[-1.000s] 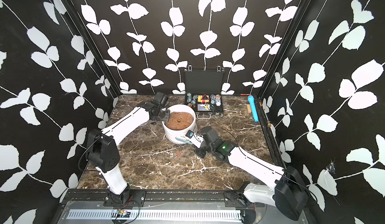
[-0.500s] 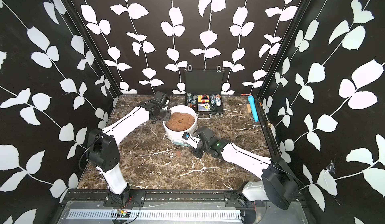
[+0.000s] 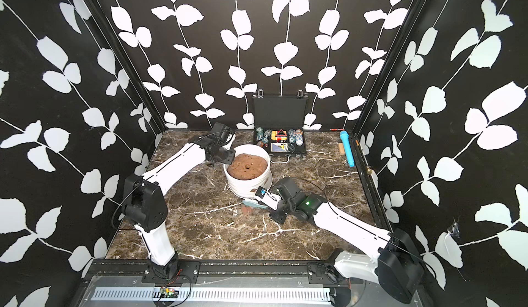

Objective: Scrub the dried mud off the ceramic pot
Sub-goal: Brush off the soil from the pot.

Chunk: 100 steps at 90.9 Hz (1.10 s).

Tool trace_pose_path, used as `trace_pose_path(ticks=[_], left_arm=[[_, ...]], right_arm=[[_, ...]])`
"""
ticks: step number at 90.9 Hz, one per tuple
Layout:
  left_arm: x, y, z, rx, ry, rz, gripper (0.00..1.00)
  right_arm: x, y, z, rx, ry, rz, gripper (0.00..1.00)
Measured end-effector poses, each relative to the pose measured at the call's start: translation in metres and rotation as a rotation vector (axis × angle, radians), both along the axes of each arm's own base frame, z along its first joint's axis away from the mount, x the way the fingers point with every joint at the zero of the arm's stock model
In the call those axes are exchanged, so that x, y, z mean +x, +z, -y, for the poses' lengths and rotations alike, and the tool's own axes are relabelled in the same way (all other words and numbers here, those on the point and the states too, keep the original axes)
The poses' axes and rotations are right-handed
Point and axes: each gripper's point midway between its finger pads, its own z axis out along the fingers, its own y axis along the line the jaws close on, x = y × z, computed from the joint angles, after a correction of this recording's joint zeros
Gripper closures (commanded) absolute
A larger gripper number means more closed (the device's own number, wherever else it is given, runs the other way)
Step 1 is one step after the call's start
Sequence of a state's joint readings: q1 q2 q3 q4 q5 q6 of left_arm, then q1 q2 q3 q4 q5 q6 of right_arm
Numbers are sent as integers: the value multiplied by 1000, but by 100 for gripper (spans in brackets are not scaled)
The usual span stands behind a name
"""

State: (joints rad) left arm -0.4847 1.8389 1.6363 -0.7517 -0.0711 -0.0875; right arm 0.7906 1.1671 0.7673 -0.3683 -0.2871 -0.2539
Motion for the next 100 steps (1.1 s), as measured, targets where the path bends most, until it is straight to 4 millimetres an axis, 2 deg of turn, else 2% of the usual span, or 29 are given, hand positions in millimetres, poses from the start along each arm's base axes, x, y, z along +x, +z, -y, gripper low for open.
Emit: trace_pose_path(ticks=[16,30,44,60,74,87,100], left_arm=[[5,10,2,-3,-7,17,72],[15,37,2,-15,17,73,48],[10,51,-6,-28,89,86,43],[-20,61,-22,-61,250,58,33],[-49,71,-13,-100,370,47,32],[-73,58,-9,-124,464,2,33],[-82,41,-11,-119,534,-32,35]], right_arm=[[6,17,2,44,-19,47,100],[10,13,5,39,-25,38,100],[16,20,7,20,-7,-16,100],[29,51,2,66,20,8,100],[25,55,4,72,48,-15,100],[21,55,4,69,74,-33,100],[19,54,4,67,81,-34,100]])
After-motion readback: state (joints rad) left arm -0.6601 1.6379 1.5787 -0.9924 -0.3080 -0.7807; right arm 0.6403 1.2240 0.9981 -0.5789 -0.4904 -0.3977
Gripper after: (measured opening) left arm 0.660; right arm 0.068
